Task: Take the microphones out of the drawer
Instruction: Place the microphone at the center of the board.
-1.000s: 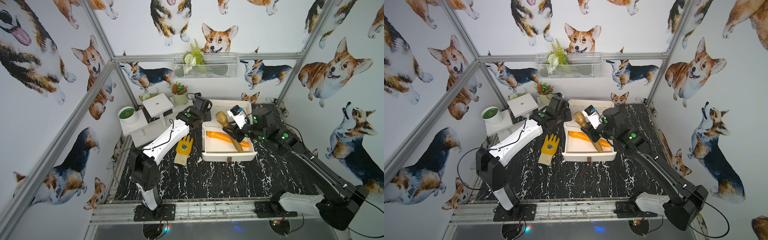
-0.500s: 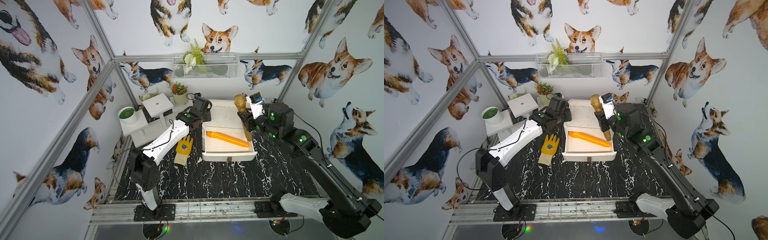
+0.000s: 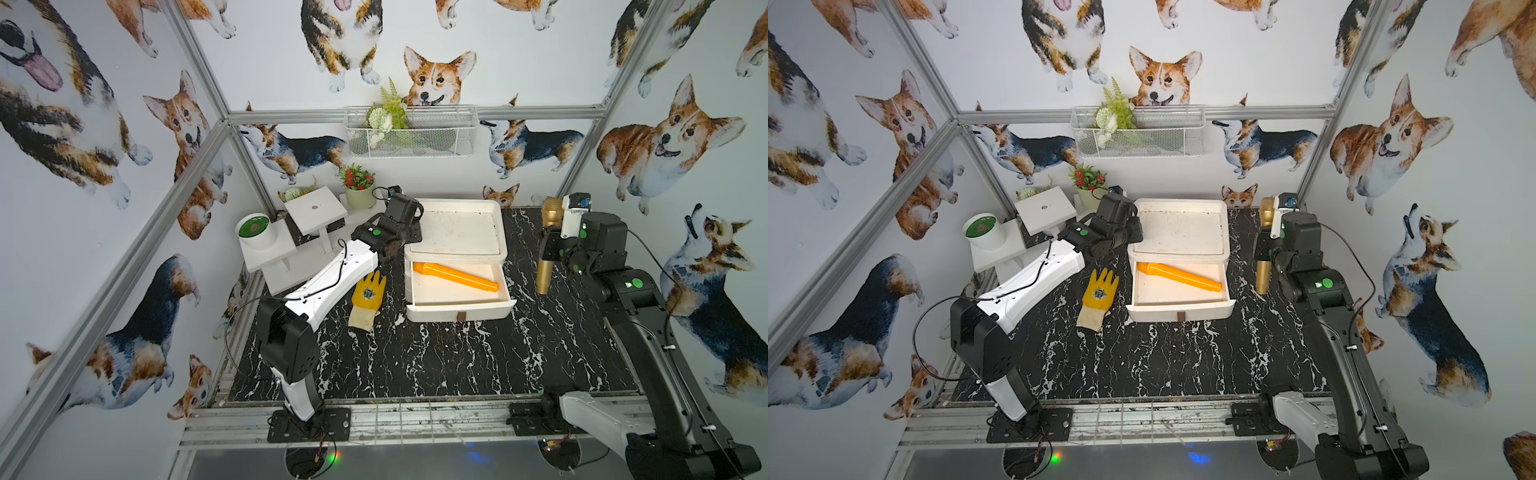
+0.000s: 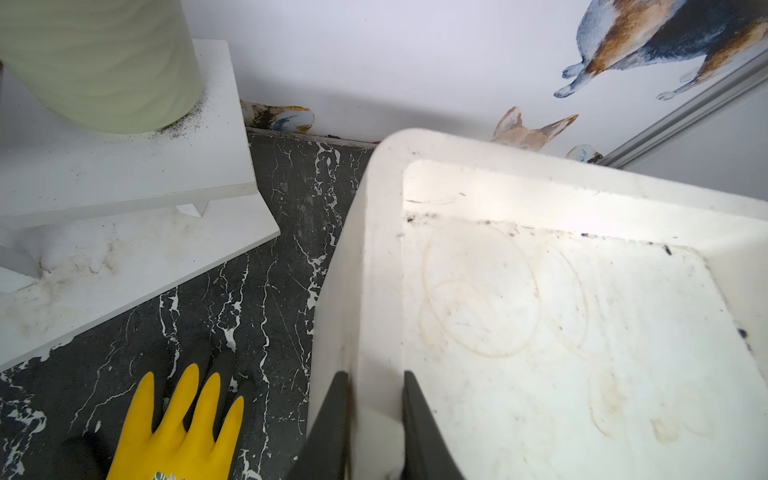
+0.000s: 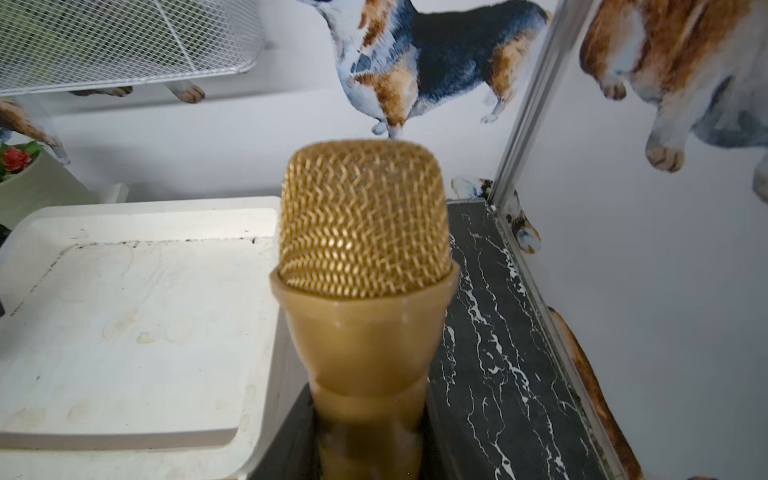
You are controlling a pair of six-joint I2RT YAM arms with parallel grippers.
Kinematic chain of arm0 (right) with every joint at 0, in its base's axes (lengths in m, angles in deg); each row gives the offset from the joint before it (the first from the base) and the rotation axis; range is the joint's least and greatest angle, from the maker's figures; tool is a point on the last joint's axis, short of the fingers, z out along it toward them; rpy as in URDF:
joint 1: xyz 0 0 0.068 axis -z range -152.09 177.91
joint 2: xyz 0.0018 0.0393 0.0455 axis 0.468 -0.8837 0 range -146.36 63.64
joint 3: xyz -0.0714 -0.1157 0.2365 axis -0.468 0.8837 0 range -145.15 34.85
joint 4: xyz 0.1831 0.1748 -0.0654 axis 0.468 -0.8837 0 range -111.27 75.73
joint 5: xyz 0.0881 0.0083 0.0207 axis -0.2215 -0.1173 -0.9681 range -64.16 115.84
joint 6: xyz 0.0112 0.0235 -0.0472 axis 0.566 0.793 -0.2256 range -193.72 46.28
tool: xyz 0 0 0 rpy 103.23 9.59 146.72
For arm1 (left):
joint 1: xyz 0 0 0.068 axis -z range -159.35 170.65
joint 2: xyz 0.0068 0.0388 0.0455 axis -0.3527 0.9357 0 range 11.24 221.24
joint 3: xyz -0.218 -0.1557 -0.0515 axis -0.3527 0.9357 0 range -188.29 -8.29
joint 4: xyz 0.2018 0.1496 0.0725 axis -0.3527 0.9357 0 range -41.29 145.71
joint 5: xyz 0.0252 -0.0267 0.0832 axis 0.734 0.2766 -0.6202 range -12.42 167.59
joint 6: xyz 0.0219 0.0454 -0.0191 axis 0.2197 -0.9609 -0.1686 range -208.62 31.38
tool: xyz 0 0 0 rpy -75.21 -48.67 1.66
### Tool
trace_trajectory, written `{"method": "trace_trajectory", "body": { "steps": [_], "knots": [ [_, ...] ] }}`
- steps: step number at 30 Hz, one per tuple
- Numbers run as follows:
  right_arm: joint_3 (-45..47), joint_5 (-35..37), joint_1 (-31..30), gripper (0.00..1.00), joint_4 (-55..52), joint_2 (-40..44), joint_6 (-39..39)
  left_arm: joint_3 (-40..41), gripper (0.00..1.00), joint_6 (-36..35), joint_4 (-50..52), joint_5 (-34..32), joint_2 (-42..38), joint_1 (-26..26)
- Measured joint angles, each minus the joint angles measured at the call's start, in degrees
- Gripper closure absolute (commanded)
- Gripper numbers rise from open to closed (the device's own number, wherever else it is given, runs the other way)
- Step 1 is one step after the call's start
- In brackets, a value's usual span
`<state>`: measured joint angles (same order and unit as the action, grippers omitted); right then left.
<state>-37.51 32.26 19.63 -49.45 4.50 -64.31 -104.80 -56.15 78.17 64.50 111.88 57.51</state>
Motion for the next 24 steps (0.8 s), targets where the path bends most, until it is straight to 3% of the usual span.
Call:
{"method": "trace_trajectory", "body": {
  "steps": [11,24],
  "knots": [
    [9.25,-5.86,4.28,1.0,0.66,-4.33,4.55,0.0,1.0,0.13,0.07,0.02,0.0,0.0],
    [14.14,-16.7,9.4,1.0,8.02,-18.73,8.85,-0.22,1.0,0.22,0.42,0.04,0.02,-0.04]
  ]
}}
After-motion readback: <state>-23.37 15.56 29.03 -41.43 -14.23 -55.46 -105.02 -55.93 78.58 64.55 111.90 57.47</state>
